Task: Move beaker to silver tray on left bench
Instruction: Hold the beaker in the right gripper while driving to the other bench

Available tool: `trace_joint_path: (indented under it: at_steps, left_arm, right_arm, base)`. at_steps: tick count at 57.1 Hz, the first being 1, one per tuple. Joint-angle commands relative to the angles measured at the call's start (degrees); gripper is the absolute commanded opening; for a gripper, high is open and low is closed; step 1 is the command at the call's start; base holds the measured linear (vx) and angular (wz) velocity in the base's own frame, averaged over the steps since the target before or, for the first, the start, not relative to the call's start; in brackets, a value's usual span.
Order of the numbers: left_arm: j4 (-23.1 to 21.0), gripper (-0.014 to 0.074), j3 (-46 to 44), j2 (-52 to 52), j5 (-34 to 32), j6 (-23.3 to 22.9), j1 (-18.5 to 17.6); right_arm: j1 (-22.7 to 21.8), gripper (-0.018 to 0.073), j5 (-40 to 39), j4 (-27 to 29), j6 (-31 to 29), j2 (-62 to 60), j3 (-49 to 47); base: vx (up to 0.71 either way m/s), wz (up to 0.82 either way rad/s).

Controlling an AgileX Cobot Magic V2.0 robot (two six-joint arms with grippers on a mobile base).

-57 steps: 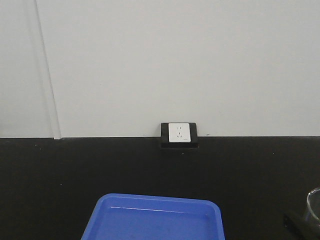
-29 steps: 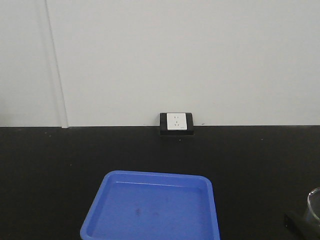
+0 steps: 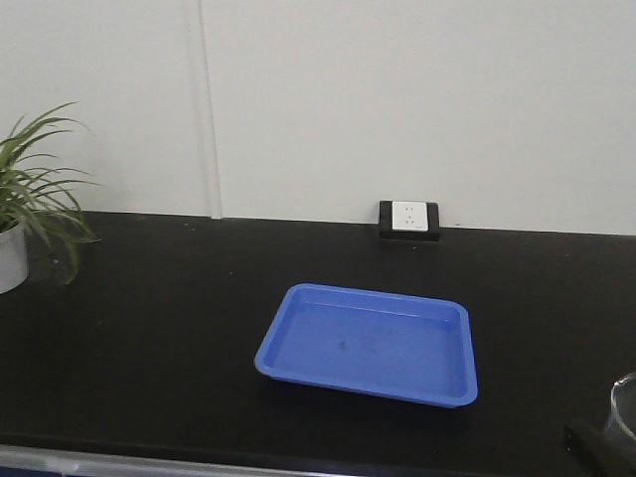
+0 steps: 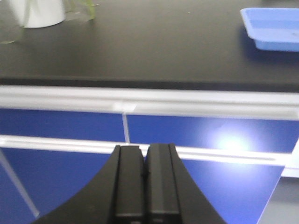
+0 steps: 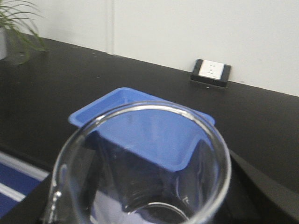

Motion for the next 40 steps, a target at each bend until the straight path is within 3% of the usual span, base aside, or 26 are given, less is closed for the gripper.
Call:
trace_joint_path:
  at_steps: [1, 40]
  left_arm:
    - [-0.1, 0.0001, 1.6, -0.9, -4.4, -0.1, -0.4]
    - [-0.1, 0.0001, 1.6, -0.9, -4.4, -0.1, -0.4]
  right_arm:
    - [-0.1, -0.0006, -2.4, -1.3, -0.5, -0.1, -1.8]
    - [-0.1, -0.0006, -2.4, -1.3, -0.5, -0.1, -1.8]
  base:
    - [-0.37, 0.28]
    - [-0.37, 0.33]
